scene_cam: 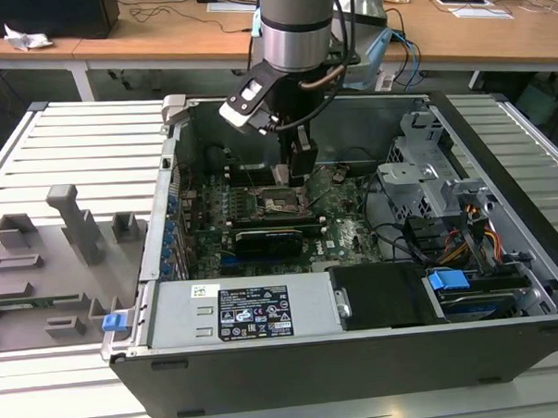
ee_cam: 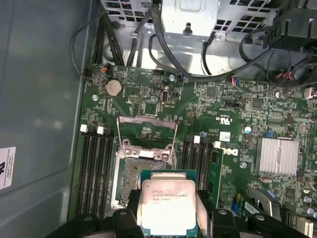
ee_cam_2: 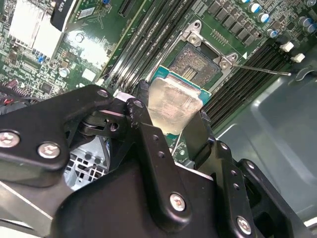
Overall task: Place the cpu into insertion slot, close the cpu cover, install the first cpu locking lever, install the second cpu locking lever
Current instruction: 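Place the cpu into insertion slot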
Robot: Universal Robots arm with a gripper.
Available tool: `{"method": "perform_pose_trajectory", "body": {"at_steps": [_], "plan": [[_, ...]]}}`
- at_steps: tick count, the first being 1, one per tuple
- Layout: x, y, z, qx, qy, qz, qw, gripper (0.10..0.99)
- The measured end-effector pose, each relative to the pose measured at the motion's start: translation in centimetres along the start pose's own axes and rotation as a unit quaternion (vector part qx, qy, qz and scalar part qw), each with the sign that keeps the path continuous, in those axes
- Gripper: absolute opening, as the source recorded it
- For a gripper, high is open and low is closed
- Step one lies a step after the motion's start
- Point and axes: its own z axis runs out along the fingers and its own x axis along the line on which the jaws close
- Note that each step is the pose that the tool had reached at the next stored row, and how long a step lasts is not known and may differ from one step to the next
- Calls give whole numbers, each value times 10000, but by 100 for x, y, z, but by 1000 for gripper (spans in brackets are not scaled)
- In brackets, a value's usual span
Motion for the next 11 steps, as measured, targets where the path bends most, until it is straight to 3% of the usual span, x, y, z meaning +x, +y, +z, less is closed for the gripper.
{"method": "perform_pose_trajectory", "body": {"at_steps": [11], "plan": [[-2,-4,66,106,5,91,9999,525]]}}
